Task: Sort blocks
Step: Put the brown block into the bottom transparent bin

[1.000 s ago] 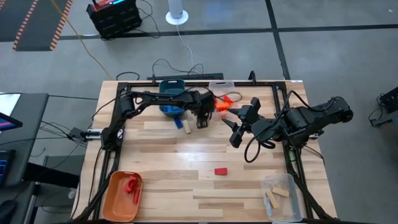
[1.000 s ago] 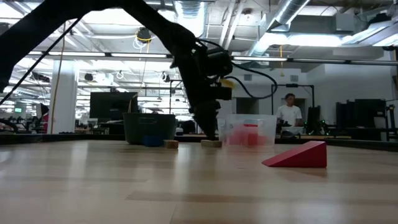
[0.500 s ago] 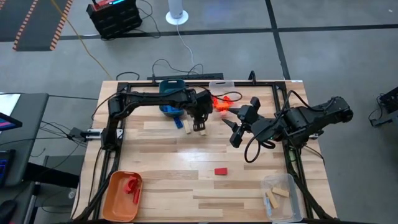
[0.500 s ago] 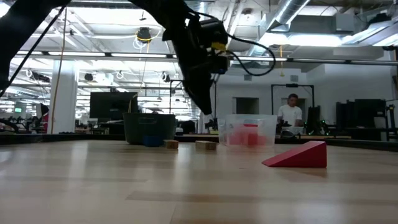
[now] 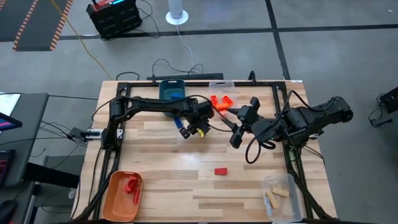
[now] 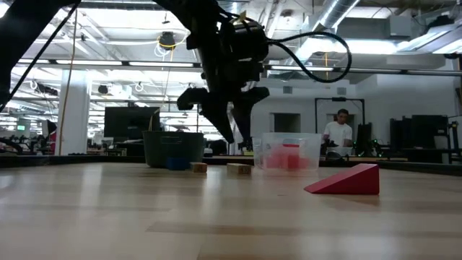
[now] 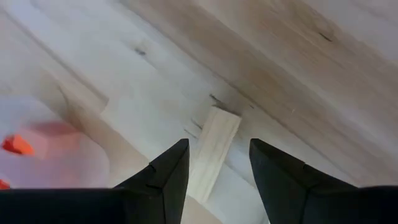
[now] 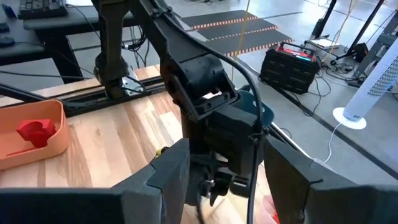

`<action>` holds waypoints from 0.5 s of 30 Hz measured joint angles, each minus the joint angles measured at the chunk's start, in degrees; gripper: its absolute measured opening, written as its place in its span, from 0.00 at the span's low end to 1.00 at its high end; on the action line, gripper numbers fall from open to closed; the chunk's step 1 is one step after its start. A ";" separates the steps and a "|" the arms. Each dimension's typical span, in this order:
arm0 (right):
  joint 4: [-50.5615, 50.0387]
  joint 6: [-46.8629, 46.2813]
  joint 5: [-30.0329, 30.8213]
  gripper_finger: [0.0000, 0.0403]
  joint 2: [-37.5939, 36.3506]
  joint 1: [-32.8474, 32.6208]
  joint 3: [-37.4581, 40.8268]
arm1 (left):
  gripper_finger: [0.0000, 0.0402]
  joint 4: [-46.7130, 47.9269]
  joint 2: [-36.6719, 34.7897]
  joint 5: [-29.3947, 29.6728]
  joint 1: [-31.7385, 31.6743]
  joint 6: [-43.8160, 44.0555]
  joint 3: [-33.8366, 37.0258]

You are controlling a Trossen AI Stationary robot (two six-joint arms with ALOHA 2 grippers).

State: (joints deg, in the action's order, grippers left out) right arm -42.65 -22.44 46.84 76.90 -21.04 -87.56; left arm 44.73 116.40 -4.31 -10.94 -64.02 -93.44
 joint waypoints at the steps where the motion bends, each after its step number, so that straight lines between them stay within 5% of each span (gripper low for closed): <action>1: 0.00 0.00 0.01 0.48 0.00 0.01 0.00 | 0.41 -0.32 0.00 0.04 0.04 -1.06 0.08; 15: -0.12 -0.02 -0.01 0.48 0.00 0.04 0.00 | 0.41 -2.68 5.80 4.64 0.72 -3.08 0.06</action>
State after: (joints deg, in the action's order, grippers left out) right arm -42.77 -22.46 46.83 76.90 -20.99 -87.56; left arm 42.06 122.20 0.33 -10.22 -67.10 -93.38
